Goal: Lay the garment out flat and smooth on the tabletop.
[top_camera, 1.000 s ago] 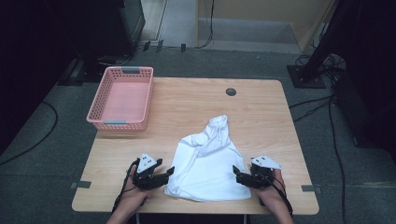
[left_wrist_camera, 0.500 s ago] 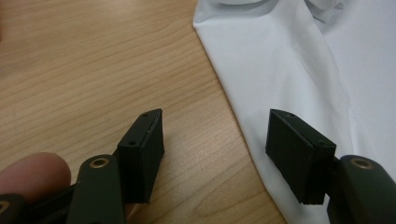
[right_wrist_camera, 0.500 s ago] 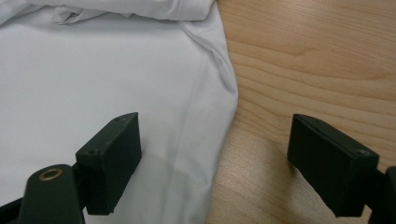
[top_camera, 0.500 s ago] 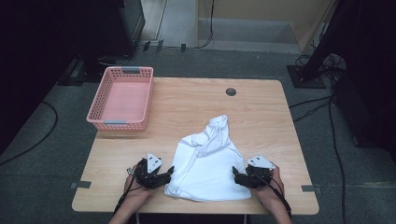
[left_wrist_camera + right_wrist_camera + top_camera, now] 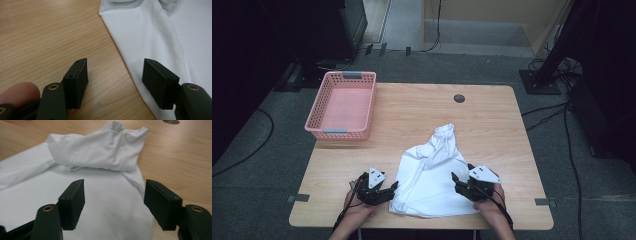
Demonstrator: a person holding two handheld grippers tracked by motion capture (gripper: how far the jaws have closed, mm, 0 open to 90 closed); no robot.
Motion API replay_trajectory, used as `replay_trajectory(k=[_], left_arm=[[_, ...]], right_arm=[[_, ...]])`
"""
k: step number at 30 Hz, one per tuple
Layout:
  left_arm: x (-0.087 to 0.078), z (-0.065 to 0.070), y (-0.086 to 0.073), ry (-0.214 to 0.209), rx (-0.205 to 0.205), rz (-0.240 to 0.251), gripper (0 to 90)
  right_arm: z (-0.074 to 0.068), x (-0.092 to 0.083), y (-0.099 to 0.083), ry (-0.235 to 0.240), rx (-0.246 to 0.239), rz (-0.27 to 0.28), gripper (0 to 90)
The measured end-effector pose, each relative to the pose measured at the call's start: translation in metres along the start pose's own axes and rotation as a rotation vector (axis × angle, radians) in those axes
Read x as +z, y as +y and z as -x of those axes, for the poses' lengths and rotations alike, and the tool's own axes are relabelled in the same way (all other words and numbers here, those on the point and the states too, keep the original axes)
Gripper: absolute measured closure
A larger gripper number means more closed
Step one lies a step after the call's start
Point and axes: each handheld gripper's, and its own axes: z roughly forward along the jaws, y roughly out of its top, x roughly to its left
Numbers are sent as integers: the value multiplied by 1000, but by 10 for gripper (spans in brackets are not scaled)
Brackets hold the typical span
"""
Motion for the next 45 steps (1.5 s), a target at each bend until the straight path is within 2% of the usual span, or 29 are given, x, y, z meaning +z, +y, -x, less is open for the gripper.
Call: replay_trajectory(k=[4, 6, 8, 11, 14, 17, 18, 20, 22, 24, 26, 30, 37, 43, 45], left_arm=[[0, 0, 0, -1, -1, 0, 381], [0, 0, 0, 0, -1, 1, 381], [0, 0, 0, 0, 0, 1, 381], [0, 0, 0, 0, -2, 1, 380], [0, 0, 0, -1, -1, 1, 381], [0, 0, 0, -1, -1, 1, 380], [0, 0, 0, -1, -1, 0, 380], [0, 0, 0, -1, -1, 1, 380], [0, 0, 0, -2, -2, 1, 380], [0, 0, 0, -2, -2, 1, 380], [0, 0, 0, -2, -1, 1, 380], [0, 0, 0, -2, -2, 1, 380], [0, 0, 0, -1, -2, 1, 380], [1, 0, 0, -1, -2, 2, 380], [0, 0, 0, -1, -2, -1, 380]], right_arm=[[-19, 15, 14, 22, 59, -46, 452], [-29, 23, 20, 33, 109, -80, 477], [-37, 30, 25, 43, 157, -83, 473], [-49, 41, 30, 43, 185, -72, 413], [-63, 54, 33, 32, 164, -91, 300], [-76, 63, 35, -16, 124, -99, 268], [-79, 66, 35, -51, 108, -97, 290], [-79, 68, 36, -98, 100, -83, 457], [-74, 67, 35, -116, 126, -62, 659], [-67, 64, 35, -118, 141, -45, 776], [-57, 60, 35, -115, 156, -30, 848], [-35, 49, 37, -108, 179, -10, 870], [12, 31, 41, -112, 263, 44, 871], [52, 27, 41, -144, 312, 34, 872], [62, 28, 42, -149, 323, 26, 871]])
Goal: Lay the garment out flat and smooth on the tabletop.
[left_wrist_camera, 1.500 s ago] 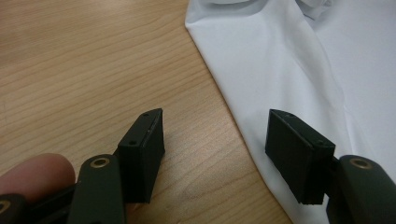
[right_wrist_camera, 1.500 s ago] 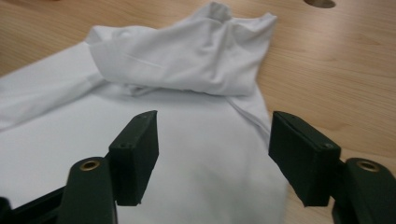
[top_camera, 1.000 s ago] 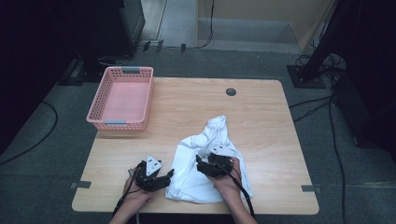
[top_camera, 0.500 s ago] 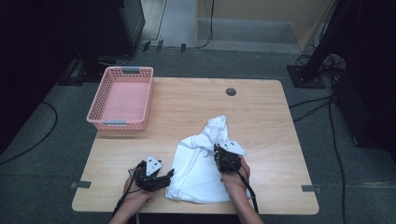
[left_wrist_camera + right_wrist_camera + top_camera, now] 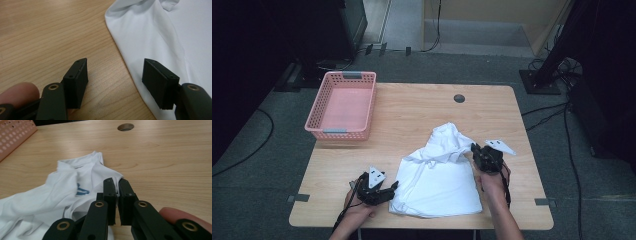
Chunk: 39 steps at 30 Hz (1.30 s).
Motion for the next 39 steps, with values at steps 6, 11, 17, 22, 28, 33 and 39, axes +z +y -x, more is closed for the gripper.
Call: replay_trajectory(k=[6, 11, 17, 22, 28, 33, 39], left_arm=[[0, 0, 0, 0, -1, 1, 380], [0, 0, 0, 0, 0, 1, 380], [0, 0, 0, 0, -1, 2, 381], [0, 0, 0, 0, 0, 1, 380], [0, 0, 0, 1, 0, 1, 380], [0, 0, 0, 1, 0, 1, 380], [0, 1, 0, 5, -3, 2, 380]], right_arm=[[21, 11, 10, -33, 6, -17, 871], [38, 20, 10, -85, 23, -41, 868], [53, 21, 11, -116, 94, -41, 831], [52, 14, 16, -121, 114, -6, 591], [35, 5, 10, -16, 84, -11, 343], [12, 5, -17, 24, -55, -77, 271], [-1, -5, -41, 44, -96, -119, 239]])
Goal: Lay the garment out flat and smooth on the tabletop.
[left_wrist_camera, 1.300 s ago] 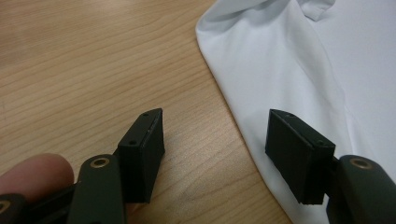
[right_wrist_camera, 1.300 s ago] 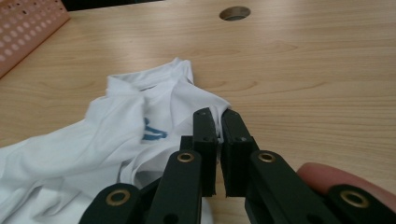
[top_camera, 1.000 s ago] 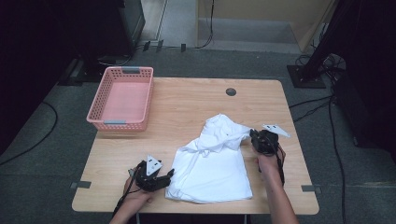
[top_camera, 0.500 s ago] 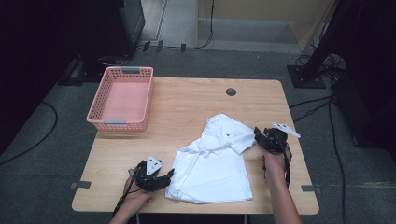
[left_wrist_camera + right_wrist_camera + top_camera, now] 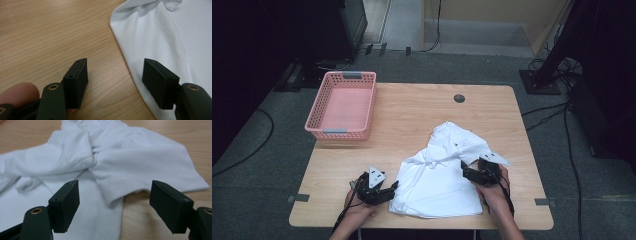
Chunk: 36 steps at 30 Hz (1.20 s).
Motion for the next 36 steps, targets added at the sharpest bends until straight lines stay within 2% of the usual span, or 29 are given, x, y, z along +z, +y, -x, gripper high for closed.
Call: replay_trajectory(k=[5, 9, 11, 18, 21, 23, 25, 29, 33, 36], left_arm=[[-1, 0, 0, 3, 3, -2, 380], [-1, 1, -1, 4, 4, -2, 380], [-1, 1, -1, 5, 5, -3, 380], [-5, 6, -4, 4, 6, -3, 381], [-5, 6, -4, -15, 11, -2, 379], [-4, 4, -2, -21, 3, -7, 378], [-2, 4, 2, -11, -16, -3, 376], [5, 9, 16, -21, 1, 12, 352], [13, 18, 35, -4, 7, 40, 353], [20, 26, 50, 12, 13, 56, 353]], right_arm=[[-8, 1, -13, -41, -94, -28, 209], [-10, 0, -15, -68, -113, -39, 202], [-10, 0, -16, -83, -117, -63, 197], [-12, -8, -23, -101, -101, -63, 199], [-12, -10, -24, -100, -108, -54, 192], [-8, -12, -22, -90, -82, -37, 191], [-2, -15, -16, -87, -56, -11, 191], [11, -18, -5, -99, -29, 14, 186], [17, -10, -2, -102, -24, -20, 177], [15, -3, -7, -99, -39, -40, 171]])
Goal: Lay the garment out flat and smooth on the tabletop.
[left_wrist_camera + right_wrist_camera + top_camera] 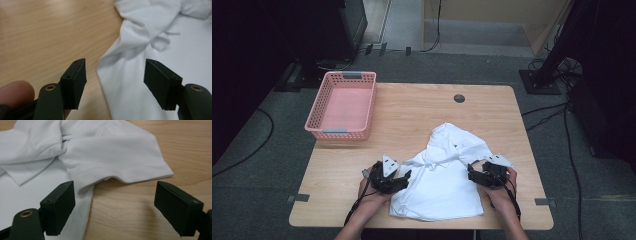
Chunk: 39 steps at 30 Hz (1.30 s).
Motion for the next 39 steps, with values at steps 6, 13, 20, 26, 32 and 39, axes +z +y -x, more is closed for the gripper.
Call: replay_trajectory(k=[6, 13, 20, 26, 32, 39], left_arm=[[15, 22, 19, 3, 47, 7, 354], [41, 42, 25, 32, 104, -30, 363], [53, 30, 26, 43, 43, -43, 637], [54, 0, 30, 51, -29, -40, 880], [55, -28, 34, 90, -98, -33, 868], [35, -8, 35, 33, -77, 13, 713]], right_arm=[[-6, 3, -5, 12, -40, -17, 166], [-9, 5, -4, 1, -55, -28, 157], [-10, 5, -4, -6, -67, -25, 158], [-12, 4, -5, -14, -88, -17, 165], [-10, 5, -4, -2, -73, -23, 164], [-10, 5, -4, 6, -60, -29, 164]])
